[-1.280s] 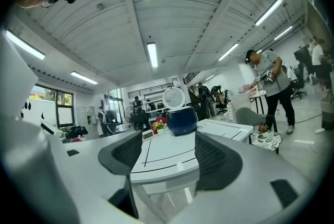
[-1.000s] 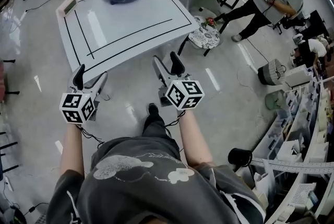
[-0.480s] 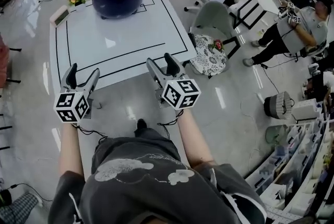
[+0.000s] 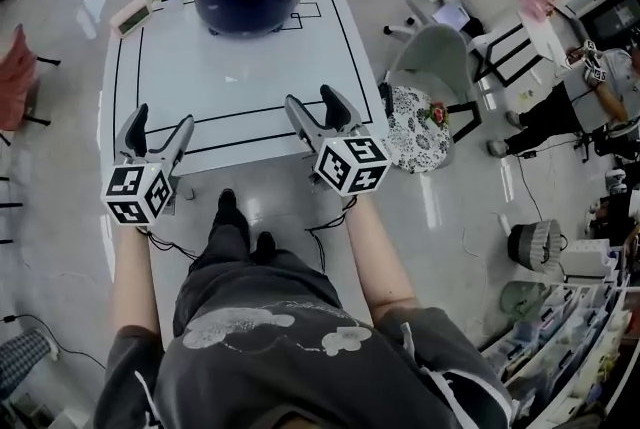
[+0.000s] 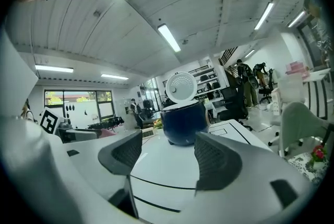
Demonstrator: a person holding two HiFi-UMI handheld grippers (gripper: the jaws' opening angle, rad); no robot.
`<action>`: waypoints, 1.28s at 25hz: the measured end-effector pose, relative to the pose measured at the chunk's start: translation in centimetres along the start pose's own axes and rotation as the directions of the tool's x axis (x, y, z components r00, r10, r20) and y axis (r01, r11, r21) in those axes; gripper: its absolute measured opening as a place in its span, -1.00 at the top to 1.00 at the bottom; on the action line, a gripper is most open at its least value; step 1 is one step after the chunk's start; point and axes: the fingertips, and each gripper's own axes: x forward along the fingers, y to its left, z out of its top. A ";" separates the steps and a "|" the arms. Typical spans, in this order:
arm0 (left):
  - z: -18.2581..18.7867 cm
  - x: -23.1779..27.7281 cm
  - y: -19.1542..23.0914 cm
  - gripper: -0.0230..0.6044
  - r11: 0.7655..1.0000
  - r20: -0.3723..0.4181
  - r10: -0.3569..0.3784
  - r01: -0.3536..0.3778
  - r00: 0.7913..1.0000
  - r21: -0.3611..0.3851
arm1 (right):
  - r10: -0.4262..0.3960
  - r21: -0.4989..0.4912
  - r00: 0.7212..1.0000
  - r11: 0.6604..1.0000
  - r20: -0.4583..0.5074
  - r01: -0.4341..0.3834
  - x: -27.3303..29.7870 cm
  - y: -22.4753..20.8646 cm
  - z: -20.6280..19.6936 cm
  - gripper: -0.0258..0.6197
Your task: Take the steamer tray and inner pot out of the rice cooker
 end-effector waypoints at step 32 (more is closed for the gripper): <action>11.8 21.4 14.0 -0.31 0.992 0.069 -0.128 0.126 0.989 0.027 | -0.114 -0.180 0.980 0.980 -0.166 0.084 28.2 -9.4 12.1 -0.03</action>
